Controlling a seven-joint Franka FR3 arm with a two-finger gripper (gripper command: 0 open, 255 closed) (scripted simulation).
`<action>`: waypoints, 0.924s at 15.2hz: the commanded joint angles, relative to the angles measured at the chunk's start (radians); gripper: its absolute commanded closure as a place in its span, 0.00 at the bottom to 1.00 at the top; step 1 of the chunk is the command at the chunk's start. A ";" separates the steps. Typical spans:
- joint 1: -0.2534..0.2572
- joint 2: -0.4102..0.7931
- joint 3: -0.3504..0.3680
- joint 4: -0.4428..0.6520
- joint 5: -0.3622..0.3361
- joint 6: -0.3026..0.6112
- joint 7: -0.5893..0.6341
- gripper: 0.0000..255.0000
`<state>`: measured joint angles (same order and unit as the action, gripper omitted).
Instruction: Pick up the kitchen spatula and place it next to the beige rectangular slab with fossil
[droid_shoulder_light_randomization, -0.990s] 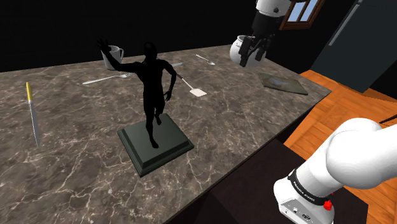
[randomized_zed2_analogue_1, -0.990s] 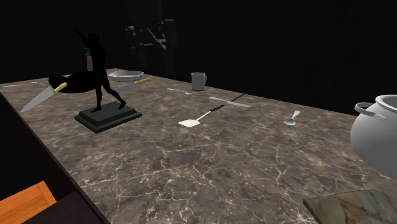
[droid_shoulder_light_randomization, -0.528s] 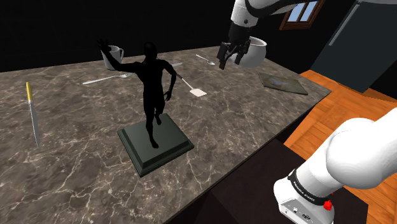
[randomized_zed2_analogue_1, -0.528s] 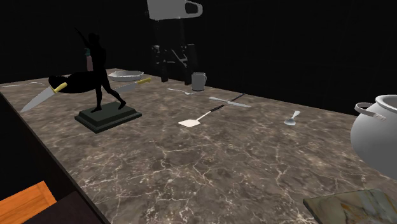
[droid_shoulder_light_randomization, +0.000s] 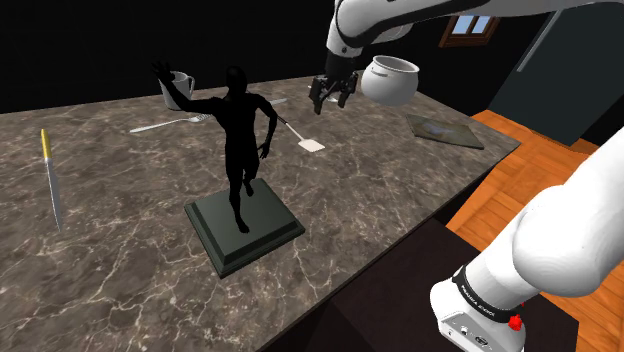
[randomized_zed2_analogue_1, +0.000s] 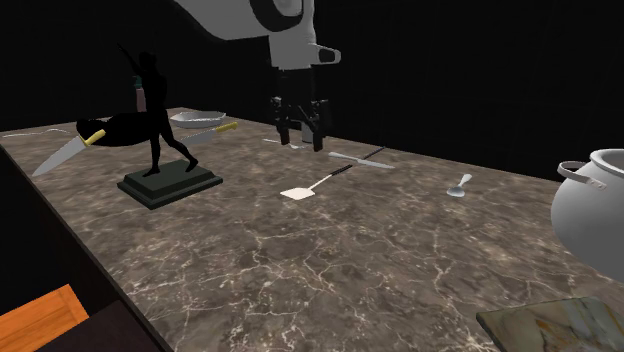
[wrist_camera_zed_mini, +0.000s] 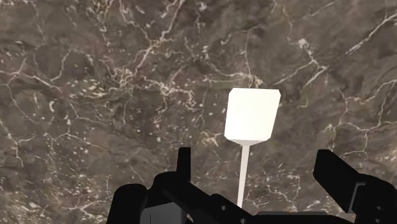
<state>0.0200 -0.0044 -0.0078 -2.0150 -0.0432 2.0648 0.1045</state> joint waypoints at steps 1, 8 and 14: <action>0.002 0.075 0.002 0.052 0.006 0.025 0.005 0.00; 0.004 0.347 0.007 0.300 0.027 0.056 0.012 0.00; 0.004 0.466 0.009 0.395 0.034 0.082 0.015 0.00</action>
<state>0.0236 0.4548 0.0015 -1.6194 -0.0093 2.1395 0.1175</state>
